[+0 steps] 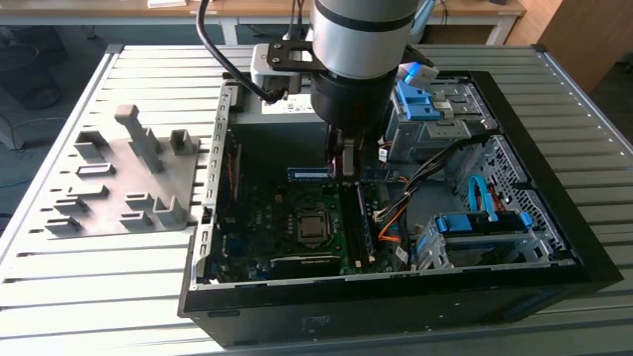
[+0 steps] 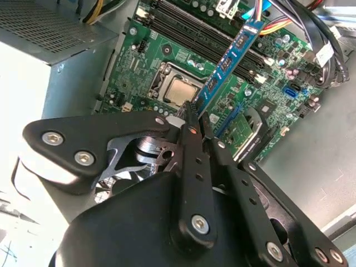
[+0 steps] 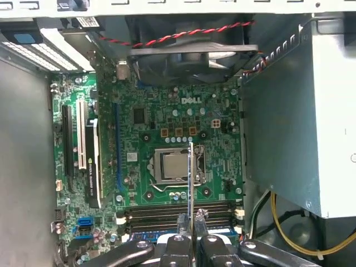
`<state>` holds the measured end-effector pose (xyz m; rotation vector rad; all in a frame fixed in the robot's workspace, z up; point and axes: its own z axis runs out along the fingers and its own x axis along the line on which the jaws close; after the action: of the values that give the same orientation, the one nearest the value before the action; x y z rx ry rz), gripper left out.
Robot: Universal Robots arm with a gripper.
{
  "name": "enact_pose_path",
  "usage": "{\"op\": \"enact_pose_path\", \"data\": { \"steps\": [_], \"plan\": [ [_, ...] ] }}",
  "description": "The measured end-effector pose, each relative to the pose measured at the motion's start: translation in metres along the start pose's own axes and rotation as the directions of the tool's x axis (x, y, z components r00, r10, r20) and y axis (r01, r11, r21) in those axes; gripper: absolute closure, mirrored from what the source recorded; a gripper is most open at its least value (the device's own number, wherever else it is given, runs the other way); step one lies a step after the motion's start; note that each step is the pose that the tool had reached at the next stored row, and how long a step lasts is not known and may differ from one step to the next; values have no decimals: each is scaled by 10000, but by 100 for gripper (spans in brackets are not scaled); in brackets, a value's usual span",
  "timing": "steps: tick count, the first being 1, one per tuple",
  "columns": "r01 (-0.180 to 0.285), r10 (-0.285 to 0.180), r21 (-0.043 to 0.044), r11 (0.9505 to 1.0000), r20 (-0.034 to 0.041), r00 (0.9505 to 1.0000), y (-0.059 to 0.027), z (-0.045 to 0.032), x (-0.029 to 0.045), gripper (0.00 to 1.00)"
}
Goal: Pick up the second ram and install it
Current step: 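Pick up the second ram and move it above second insertion slot, then insert the second ram into the second slot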
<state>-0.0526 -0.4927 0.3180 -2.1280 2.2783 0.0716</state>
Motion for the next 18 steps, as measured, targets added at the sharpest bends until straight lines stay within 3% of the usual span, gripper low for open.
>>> {"op": "enact_pose_path", "data": {
  "steps": [13, 18],
  "plan": [
    [-26, 26, 1, 10000, 1, 10000, -1, 3, 0, 86],
    [-520, 520, 25, 9986, 8, 9986, -1, 4, 2, 86]
  ]
}}
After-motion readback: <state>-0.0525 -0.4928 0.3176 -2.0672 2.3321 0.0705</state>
